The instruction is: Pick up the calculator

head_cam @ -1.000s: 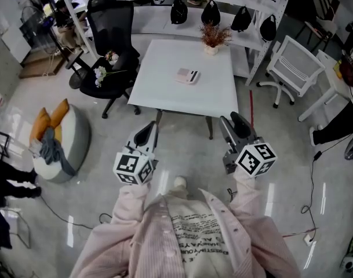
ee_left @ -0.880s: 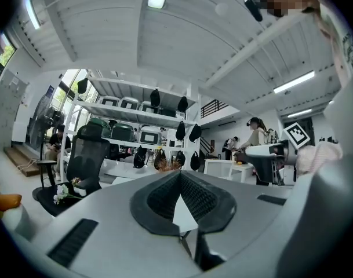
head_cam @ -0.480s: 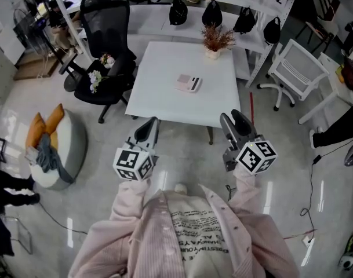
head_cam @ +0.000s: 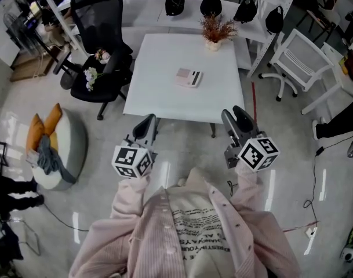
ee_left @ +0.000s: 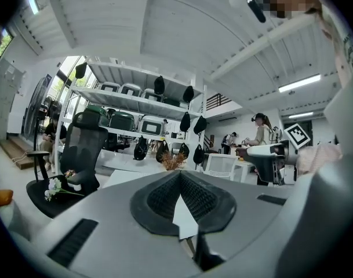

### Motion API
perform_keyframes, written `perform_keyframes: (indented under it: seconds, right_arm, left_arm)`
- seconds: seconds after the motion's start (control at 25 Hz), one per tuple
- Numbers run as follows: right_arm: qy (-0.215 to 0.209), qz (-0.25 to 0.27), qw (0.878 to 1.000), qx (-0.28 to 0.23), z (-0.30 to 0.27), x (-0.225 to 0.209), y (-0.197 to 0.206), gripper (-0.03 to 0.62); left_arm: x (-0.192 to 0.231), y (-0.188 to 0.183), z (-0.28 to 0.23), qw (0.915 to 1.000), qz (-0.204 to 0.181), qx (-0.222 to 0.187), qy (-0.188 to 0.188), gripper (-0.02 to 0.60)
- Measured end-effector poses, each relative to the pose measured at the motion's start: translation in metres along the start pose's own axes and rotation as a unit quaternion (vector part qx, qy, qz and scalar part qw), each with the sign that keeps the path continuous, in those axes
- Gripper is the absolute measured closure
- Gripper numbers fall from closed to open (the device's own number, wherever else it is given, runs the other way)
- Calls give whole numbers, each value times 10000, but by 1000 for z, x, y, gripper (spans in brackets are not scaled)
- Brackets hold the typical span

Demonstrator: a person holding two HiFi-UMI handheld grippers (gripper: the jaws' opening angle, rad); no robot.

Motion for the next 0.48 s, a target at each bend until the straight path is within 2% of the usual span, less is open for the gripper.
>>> perform_keyframes:
  seconds: [0.48]
  right_arm:
    - [-44,-226,9993,306,-74,-43,9,416]
  left_arm:
    - [38,14,-53,9993,188,267,-162,580]
Point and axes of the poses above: the fingertips, and each gripper's own axes: z backward along the fingers, x to its left, y out of its underside, the point moved 1 cm from there along z, backward along the fingers, and after that the axes turned 1 degree about y, right-handed, at the moved point
